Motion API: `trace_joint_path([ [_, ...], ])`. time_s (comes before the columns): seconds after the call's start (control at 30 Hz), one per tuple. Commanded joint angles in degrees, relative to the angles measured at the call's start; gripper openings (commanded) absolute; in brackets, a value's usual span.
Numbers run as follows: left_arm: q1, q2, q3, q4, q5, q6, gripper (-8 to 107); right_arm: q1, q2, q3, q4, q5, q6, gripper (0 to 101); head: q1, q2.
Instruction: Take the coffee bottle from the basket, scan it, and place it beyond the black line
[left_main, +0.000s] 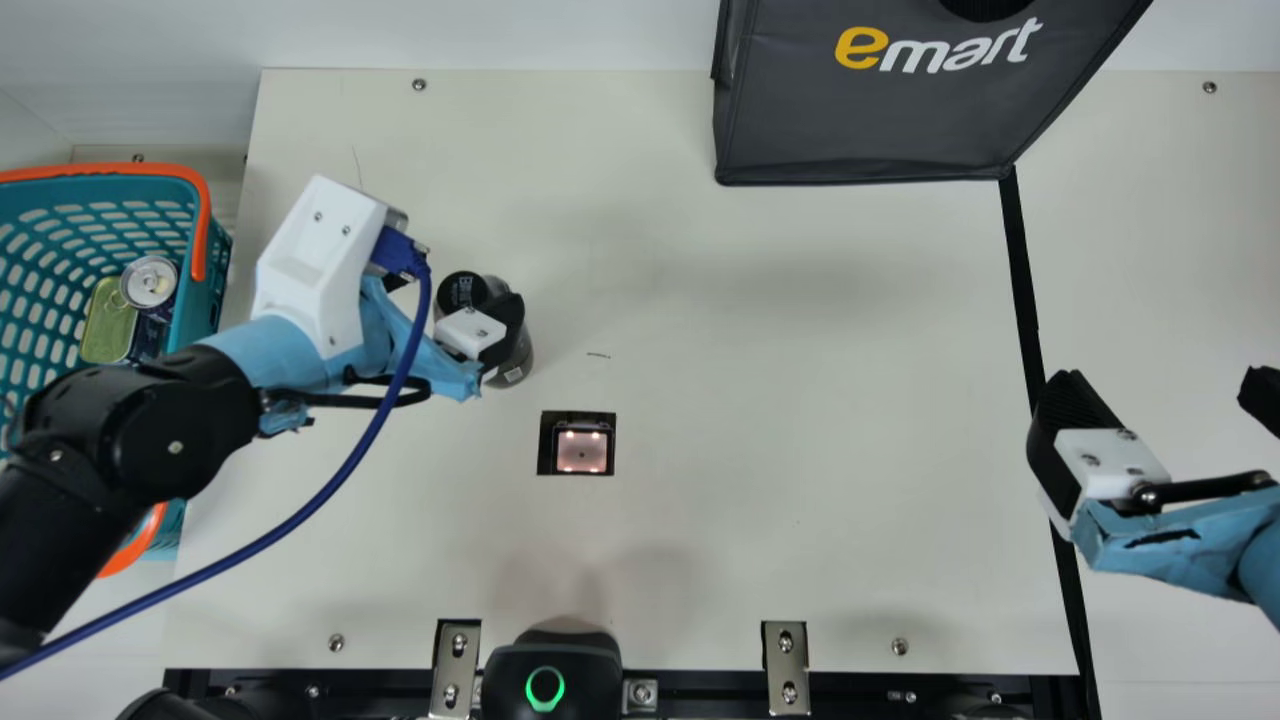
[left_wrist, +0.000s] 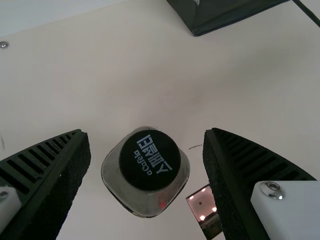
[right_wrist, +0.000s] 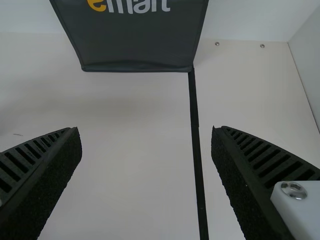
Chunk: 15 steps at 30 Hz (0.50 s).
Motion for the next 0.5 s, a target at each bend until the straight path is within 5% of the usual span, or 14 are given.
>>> trace_joint_path([
  [0.0,-0.1,0.2,0.2,-0.3,-0.2,0.2,90,0.0,0.0,0.0,0.0,0.0,0.0,91,-1.5,0.0],
  [0.47,-0.5,1.2,1.9,-1.8,-1.6,1.9,90,0.0,0.0,0.0,0.0,0.0,0.0,91,-1.5,0.0],
])
